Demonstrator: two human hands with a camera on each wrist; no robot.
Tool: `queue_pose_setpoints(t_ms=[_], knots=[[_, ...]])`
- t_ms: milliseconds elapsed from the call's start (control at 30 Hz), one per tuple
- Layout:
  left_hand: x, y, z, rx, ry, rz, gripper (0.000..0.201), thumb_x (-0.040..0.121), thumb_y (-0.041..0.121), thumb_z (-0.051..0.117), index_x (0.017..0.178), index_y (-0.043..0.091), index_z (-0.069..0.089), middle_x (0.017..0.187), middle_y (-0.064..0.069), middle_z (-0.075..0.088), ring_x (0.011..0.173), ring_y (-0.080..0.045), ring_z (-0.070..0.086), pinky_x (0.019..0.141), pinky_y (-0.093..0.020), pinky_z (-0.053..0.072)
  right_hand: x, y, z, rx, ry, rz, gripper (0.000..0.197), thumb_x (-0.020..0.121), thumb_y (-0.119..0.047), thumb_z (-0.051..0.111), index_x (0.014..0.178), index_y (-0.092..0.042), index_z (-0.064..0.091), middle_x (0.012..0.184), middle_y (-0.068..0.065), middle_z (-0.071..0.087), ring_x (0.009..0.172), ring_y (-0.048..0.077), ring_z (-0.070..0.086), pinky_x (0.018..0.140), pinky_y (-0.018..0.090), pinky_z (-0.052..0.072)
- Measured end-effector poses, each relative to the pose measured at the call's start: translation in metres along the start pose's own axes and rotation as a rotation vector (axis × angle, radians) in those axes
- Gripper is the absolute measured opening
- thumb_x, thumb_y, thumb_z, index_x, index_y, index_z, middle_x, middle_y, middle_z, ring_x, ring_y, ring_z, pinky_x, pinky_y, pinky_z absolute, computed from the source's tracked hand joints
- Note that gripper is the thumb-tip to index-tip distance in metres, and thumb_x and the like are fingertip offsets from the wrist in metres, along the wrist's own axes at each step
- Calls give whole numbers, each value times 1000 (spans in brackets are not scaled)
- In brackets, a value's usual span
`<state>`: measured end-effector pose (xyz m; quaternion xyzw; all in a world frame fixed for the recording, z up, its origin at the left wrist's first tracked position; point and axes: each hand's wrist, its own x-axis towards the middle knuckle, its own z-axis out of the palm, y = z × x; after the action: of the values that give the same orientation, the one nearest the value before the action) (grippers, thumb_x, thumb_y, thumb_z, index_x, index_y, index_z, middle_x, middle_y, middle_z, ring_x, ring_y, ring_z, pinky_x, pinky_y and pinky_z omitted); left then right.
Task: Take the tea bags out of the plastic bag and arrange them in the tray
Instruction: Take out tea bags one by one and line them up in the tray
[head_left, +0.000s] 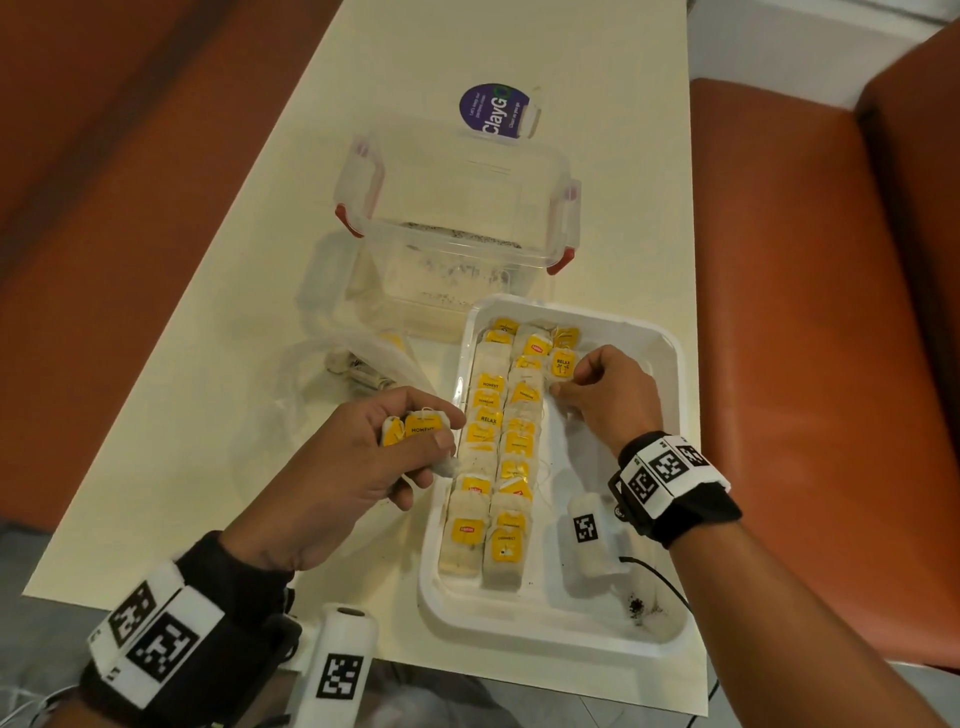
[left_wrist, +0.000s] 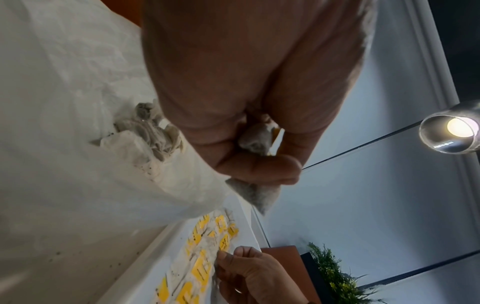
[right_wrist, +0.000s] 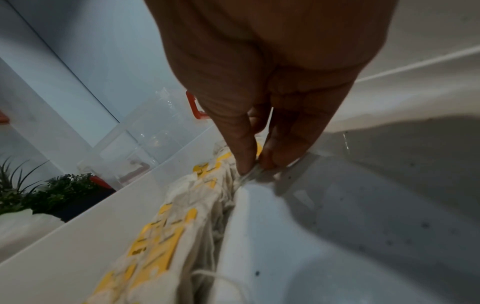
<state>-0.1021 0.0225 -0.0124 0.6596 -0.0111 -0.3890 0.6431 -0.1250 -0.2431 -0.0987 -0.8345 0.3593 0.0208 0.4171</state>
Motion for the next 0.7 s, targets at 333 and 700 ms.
queue_pose_setpoints(t_ms=[333, 700], knots=[[1, 0, 0, -18, -6, 1, 15, 93, 10, 62, 101, 14, 74, 80, -8, 69, 62, -8, 55, 50, -20, 45, 0, -2, 1, 55, 12, -15, 28, 76, -28, 84, 77, -20, 57, 69, -1, 72, 70, 23, 72, 78, 50, 59], [20, 10, 10, -36, -7, 62, 21, 98, 26, 58, 115, 28, 69, 100, -11, 76, 47, -5, 44, 38, -16, 32, -63, -58, -21, 355, -230, -127, 20, 90, -29, 72, 88, -11, 63, 84, 3, 67, 61, 14, 65, 56, 26, 51]])
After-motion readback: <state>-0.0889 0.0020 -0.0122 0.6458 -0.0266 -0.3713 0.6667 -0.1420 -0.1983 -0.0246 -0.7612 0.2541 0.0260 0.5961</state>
